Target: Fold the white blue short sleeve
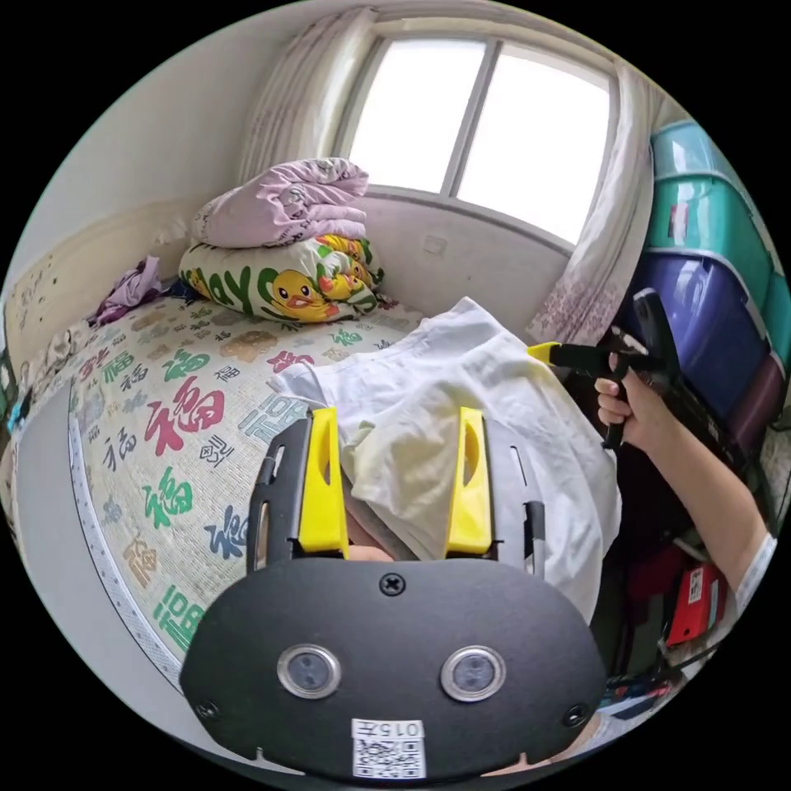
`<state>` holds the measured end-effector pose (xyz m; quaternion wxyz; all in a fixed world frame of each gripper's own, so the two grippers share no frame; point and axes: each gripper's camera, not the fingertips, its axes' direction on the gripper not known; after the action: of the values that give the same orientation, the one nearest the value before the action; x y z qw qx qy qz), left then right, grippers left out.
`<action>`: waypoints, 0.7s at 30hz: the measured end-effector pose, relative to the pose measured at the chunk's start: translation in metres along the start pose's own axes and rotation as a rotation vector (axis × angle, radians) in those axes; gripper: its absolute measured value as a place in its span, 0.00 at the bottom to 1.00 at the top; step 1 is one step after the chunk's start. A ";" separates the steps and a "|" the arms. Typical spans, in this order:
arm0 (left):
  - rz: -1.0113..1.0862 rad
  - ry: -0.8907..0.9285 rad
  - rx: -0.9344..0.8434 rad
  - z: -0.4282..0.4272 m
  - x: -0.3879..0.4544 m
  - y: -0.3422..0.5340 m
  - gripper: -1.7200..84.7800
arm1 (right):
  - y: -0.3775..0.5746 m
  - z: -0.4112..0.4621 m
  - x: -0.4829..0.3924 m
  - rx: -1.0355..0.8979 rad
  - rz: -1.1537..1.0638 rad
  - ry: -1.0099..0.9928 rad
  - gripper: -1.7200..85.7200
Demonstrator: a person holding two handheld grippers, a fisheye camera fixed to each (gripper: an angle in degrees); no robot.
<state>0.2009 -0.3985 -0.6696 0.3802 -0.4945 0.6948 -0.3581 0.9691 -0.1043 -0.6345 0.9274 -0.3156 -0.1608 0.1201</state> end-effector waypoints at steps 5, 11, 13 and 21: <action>0.074 0.018 -0.024 0.005 0.011 -0.004 0.10 | 0.007 -0.013 -0.032 0.041 -0.059 0.072 0.06; 0.162 0.031 0.054 -0.041 0.038 0.003 0.04 | 0.029 -0.095 -0.076 0.135 -0.156 -0.010 0.02; 0.168 0.048 0.083 -0.063 0.046 0.002 0.04 | 0.035 -0.131 -0.093 0.154 -0.151 -0.017 0.02; 0.335 0.189 0.321 -0.187 0.128 -0.011 0.03 | 0.082 -0.301 -0.137 0.414 -0.187 0.016 0.02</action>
<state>0.0120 -0.5011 -0.5969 0.4414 -0.2700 0.7337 -0.4403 0.9459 -0.2505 -0.9415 0.9807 -0.1034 -0.1542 0.0613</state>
